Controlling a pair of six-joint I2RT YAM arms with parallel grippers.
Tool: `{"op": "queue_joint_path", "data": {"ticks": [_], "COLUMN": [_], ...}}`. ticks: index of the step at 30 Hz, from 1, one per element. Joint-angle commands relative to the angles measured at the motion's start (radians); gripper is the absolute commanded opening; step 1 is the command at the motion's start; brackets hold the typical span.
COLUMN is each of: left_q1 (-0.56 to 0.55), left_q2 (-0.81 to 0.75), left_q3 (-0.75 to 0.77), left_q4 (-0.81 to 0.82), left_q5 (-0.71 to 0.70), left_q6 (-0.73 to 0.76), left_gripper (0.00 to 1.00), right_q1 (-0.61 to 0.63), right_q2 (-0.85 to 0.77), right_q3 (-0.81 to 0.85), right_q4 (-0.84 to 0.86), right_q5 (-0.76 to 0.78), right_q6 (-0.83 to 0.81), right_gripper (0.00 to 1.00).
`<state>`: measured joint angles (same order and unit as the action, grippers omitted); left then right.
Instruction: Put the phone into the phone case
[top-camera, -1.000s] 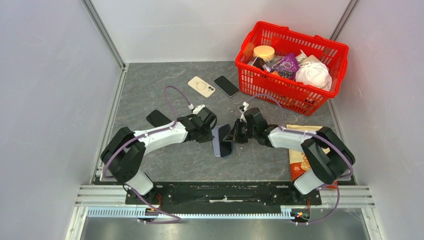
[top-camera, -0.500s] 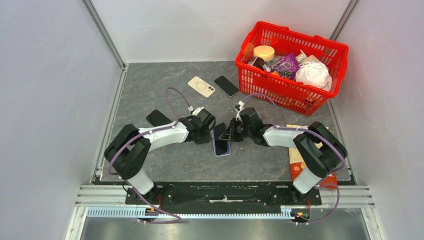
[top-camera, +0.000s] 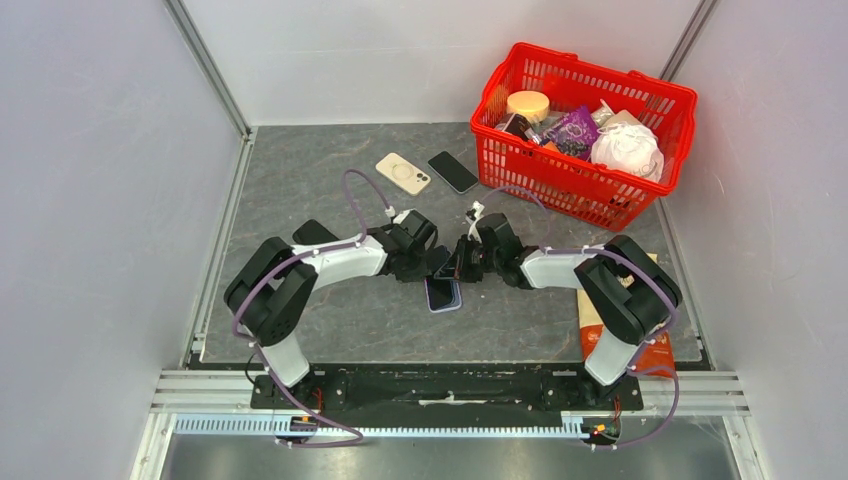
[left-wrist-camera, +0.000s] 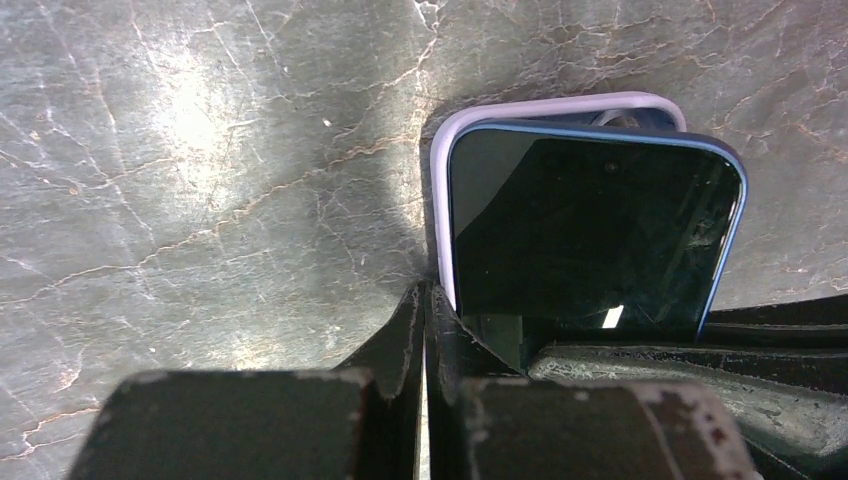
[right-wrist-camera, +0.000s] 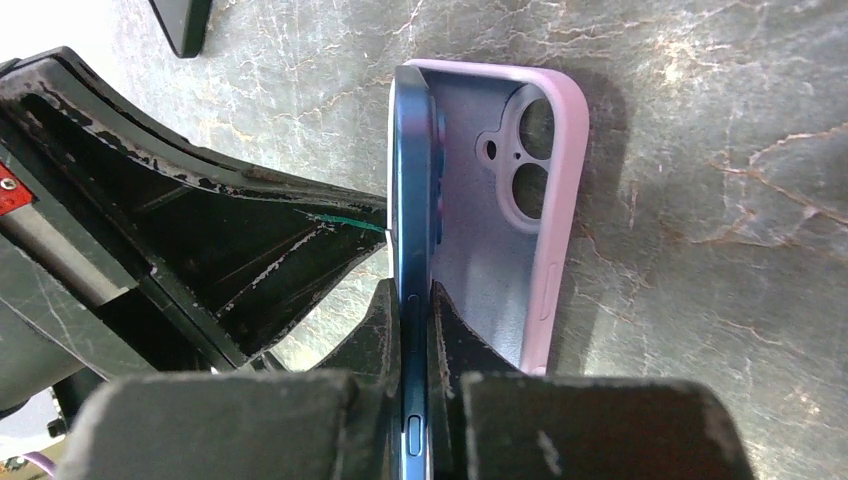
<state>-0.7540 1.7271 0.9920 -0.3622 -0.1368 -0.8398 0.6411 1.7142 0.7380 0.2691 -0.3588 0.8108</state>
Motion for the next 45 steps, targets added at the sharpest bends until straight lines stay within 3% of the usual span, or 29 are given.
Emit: {"op": "queue_joint_path", "data": {"ticks": [1, 4, 11, 19, 32, 45], "left_q1": [0.007, 0.008, 0.01, 0.011, 0.012, 0.012], "left_q2": [0.032, 0.037, 0.025, 0.017, -0.01, -0.015], "left_q3": [0.047, 0.057, 0.058, 0.038, 0.004, -0.018], "left_q4": [0.025, 0.025, 0.022, 0.032, 0.061, 0.08], "left_q5": [0.004, 0.008, 0.011, 0.017, 0.047, 0.063], "left_q6": [0.036, 0.039, 0.045, 0.051, 0.056, 0.051], "left_gripper": [0.02, 0.02, 0.02, 0.02, 0.02, 0.02], "right_q1": [0.008, 0.008, 0.008, 0.008, 0.029, 0.121], "right_q2": [0.058, 0.049, -0.022, -0.086, -0.161, -0.184], "right_q3": [0.036, 0.055, 0.119, 0.195, 0.161, 0.103], "right_q4": [-0.008, -0.093, -0.263, -0.398, -0.532, -0.568], "right_q5": [0.014, 0.047, 0.1, 0.113, 0.242, 0.342], "right_q6": [-0.032, -0.044, -0.075, -0.095, -0.111, -0.073], "right_gripper": [0.0, 0.01, 0.34, 0.53, 0.54, 0.39]}}
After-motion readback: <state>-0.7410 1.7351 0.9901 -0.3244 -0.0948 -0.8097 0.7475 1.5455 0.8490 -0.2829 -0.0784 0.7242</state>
